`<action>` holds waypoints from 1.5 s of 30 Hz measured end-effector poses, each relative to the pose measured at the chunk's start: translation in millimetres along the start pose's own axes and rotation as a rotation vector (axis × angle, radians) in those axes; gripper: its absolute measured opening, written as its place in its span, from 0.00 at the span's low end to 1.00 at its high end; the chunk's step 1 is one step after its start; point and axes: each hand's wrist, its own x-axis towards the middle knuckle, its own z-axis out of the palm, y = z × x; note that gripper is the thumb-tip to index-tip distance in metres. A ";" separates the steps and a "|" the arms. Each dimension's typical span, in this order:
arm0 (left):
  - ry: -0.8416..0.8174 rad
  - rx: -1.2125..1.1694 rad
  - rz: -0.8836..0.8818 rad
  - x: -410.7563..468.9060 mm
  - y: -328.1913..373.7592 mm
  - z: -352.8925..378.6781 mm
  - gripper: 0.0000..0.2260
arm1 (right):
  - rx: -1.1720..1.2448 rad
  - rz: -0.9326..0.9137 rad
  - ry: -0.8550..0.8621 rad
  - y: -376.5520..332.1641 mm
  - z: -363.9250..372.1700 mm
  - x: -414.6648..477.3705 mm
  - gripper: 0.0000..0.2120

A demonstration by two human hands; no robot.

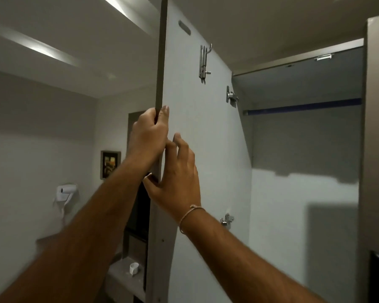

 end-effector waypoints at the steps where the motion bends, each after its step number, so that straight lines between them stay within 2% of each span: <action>1: 0.015 0.005 0.028 -4.4 5.7 5.3 0.17 | 0.015 -0.002 0.014 1.9 -7.7 -2.7 0.42; 8: 0.002 -0.177 0.200 -51.0 58.7 59.8 0.13 | 0.207 0.001 0.120 34.7 -87.5 -36.1 0.37; 12: -0.119 -0.303 0.194 -70.3 82.0 103.3 0.13 | 0.144 0.042 0.191 67.4 -131.8 -53.1 0.37; 14: -0.159 -0.338 0.182 -78.3 90.3 130.2 0.18 | 0.069 0.066 0.239 85.0 -150.3 -59.8 0.38; 16: -0.191 -0.305 0.177 -87.1 97.7 158.5 0.25 | -0.066 0.105 0.268 103.4 -166.7 -65.5 0.39; 18: -0.260 -0.263 0.198 -99.8 106.8 187.0 0.28 | -0.264 0.159 0.280 121.6 -184.9 -72.5 0.38; 22: -0.337 -0.153 0.295 -123.5 108.6 242.1 0.30 | -0.698 0.240 0.240 160.9 -220.1 -87.6 0.39; 25: -0.298 -0.035 0.343 -135.3 104.1 278.4 0.29 | -0.861 0.311 0.152 188.2 -236.1 -95.6 0.41; 33: -0.281 0.030 0.392 -142.2 96.3 343.2 0.27 | -1.029 0.483 0.101 238.3 -248.8 -96.6 0.54; 40: -0.352 0.141 0.418 -142.5 80.7 368.1 0.27 | -1.053 0.560 0.080 271.2 -247.5 -89.0 0.46; 45: -0.385 0.207 0.420 -139.7 77.9 378.0 0.27 | -1.086 0.609 0.041 287.2 -246.2 -82.9 0.45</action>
